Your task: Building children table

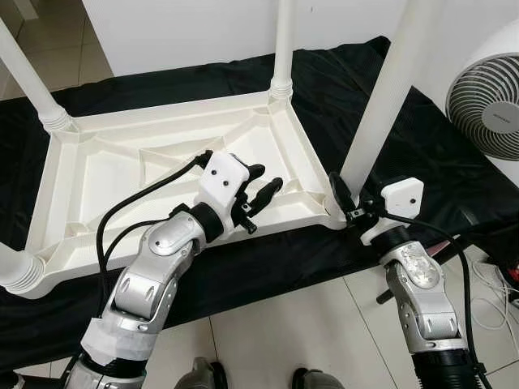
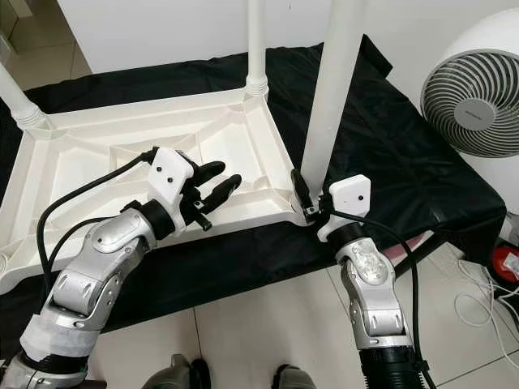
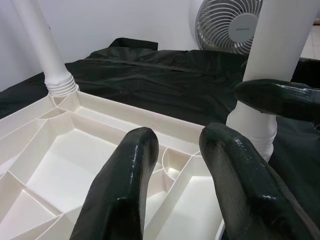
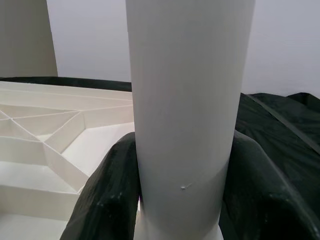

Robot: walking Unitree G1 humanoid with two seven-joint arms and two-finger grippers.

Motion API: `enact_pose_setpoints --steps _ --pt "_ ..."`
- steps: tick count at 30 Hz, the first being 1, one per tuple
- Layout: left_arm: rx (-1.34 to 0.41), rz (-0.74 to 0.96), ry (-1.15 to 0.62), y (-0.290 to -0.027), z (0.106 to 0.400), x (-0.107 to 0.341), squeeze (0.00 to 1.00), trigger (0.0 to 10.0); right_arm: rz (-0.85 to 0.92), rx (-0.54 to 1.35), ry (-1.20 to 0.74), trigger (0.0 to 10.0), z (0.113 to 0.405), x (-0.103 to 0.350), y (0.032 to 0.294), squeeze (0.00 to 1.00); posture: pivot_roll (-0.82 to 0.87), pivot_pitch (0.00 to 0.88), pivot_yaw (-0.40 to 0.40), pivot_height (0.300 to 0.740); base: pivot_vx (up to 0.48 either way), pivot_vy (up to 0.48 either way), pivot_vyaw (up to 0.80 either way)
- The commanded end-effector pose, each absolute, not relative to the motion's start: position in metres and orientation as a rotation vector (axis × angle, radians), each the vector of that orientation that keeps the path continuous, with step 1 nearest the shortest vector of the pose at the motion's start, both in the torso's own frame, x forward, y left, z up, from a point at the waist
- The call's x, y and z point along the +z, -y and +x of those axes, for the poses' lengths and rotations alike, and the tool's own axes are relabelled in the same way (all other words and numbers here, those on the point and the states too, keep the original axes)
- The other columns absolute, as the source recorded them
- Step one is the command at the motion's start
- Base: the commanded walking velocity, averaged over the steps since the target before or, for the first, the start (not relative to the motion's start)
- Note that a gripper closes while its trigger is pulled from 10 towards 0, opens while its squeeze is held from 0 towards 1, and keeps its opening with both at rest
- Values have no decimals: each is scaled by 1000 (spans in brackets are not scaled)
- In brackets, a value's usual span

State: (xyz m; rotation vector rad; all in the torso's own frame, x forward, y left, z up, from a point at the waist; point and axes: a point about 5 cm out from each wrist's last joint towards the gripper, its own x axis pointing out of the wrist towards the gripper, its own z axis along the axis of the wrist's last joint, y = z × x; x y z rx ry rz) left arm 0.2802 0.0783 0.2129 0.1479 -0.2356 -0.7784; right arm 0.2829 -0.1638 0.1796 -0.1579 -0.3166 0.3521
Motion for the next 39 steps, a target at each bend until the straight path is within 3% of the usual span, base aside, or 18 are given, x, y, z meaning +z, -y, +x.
enact_pose_setpoints --steps 1,16,31,39 --pt "-798 153 247 -78 278 217 0 10000 -112 338 113 10000 285 146 168 0 -99 130 77 740 0 0 0" --pt "-790 155 255 -79 279 219 0 10000 -105 326 26 10000 298 141 171 0 -93 139 68 740 0 0 0" --pt "-782 148 261 -79 280 221 0 10000 66 190 -59 10000 299 129 192 0 -97 149 68 740 0 0 0" --pt "-783 148 262 -78 280 221 0 10000 -53 241 38 10000 293 137 186 0 -99 152 69 740 0 0 0"
